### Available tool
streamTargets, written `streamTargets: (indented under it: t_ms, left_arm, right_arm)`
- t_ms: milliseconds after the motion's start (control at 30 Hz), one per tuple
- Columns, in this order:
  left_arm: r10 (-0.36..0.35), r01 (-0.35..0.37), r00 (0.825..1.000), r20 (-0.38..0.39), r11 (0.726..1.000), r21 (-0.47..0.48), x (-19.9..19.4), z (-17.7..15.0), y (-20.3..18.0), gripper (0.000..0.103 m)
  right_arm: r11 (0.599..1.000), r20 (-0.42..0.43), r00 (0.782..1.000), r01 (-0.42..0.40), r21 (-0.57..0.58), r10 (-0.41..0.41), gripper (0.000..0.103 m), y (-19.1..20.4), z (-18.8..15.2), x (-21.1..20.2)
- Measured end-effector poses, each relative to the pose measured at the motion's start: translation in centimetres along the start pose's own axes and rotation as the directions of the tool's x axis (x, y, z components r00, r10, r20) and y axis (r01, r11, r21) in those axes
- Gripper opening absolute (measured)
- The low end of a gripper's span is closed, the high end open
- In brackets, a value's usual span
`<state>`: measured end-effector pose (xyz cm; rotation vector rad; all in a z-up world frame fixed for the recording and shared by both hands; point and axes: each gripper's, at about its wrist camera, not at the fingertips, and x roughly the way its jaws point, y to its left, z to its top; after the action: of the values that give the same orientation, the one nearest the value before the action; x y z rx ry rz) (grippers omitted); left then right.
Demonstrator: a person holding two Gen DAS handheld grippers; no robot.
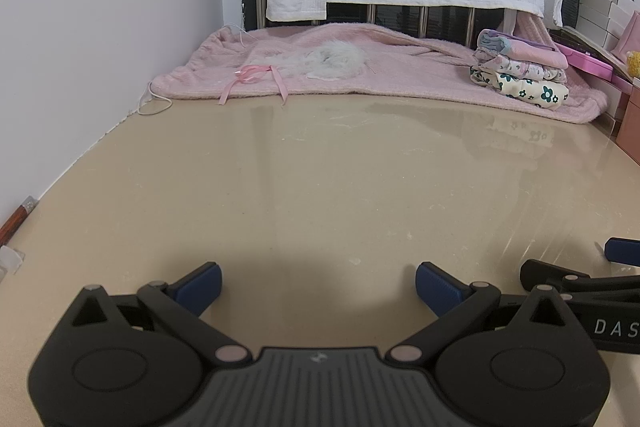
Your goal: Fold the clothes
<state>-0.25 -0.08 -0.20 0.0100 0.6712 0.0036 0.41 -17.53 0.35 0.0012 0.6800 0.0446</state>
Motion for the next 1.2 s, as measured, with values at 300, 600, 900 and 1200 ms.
streamTargets:
  t_ms: [300,600,900,1200]
  left_arm:
    - [0.005,-0.005,1.0,0.001,1.0,0.003,-0.1,-1.0,-0.8,0.103]
    - [-0.276,0.277,0.96,0.049,0.961,-0.012,1.4,6.7,-4.6,0.099]
    - [-0.454,0.419,0.881,0.133,0.879,0.228,18.0,20.0,-17.9,0.1]
    - [-0.532,0.529,0.846,-0.006,0.84,0.124,27.3,24.3,-23.3,0.026]
  right_arm:
    - [1.0,-0.013,1.0,-0.007,-0.003,0.007,0.102,-0.1,0.1,0.0]
    - [0.984,0.065,0.991,-0.125,0.126,0.117,0.103,-7.1,4.4,-0.9]
    - [0.992,0.163,0.986,0.008,0.128,-0.029,0.097,-25.0,16.4,13.6]
    - [0.958,0.179,0.967,-0.214,0.189,0.18,0.043,-28.7,20.3,20.9]
